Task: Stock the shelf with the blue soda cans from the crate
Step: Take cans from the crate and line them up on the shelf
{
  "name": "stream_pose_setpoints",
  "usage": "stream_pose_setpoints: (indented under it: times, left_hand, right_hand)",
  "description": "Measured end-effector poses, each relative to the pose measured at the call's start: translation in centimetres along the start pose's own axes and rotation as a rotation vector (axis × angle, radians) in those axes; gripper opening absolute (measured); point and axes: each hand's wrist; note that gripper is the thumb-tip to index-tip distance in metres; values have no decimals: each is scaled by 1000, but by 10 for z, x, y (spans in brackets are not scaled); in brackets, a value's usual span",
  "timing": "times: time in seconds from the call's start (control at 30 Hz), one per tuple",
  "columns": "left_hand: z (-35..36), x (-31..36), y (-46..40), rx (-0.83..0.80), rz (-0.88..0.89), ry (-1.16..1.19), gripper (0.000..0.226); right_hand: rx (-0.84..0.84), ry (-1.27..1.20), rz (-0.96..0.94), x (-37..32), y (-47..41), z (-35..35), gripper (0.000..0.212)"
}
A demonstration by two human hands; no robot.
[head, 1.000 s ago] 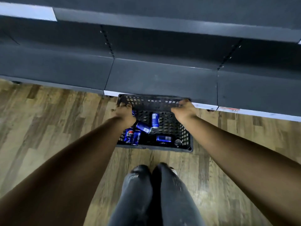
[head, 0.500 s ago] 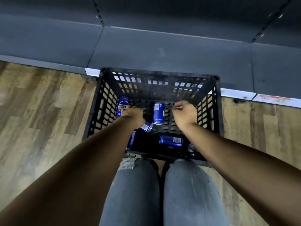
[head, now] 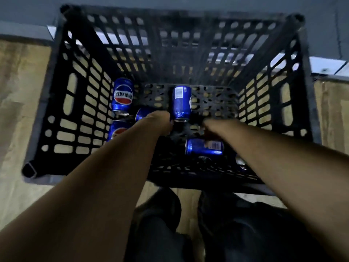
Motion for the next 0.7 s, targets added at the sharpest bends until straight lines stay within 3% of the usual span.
stream_pose_setpoints:
  times: [0.1,0.13,0.17,0.27,0.3,0.43,0.6,0.7]
  left_hand:
    - [15,-2,-5,34,48,-63,31]
    - [17,-2,-8,38,61,-95,31]
    - [18,0,-12,33,60,-121,32]
    - [15,5,-21,56,53,-192,35]
    - [15,4,-24,66,51,-197,35]
    - [13,-4,-38,155,60,-209,36]
    - [15,-12,-47,173,52,-146,32]
    - [18,-18,-50,163,55,-99,31]
  right_hand:
    - [-112,97,143,4,-13,-5,7]
    - [-173,150,175,4,-14,-3,13]
    - [-222,204,187,7,-22,4,25]
    - [-341,268,137,24,-59,30,108]
    - [-328,243,136,25,-59,31,114]
    - [-265,132,123,14,-28,20,77]
    - [-248,164,94,9,-28,26,61]
    - [-226,168,89,5,-24,27,68]
Point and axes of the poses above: each hand's wrist, its own y-axis away from the middle knuckle, its own z-axis out of the palm, x = y × z, and after that the axes turned 9 degrees about z, right-handed
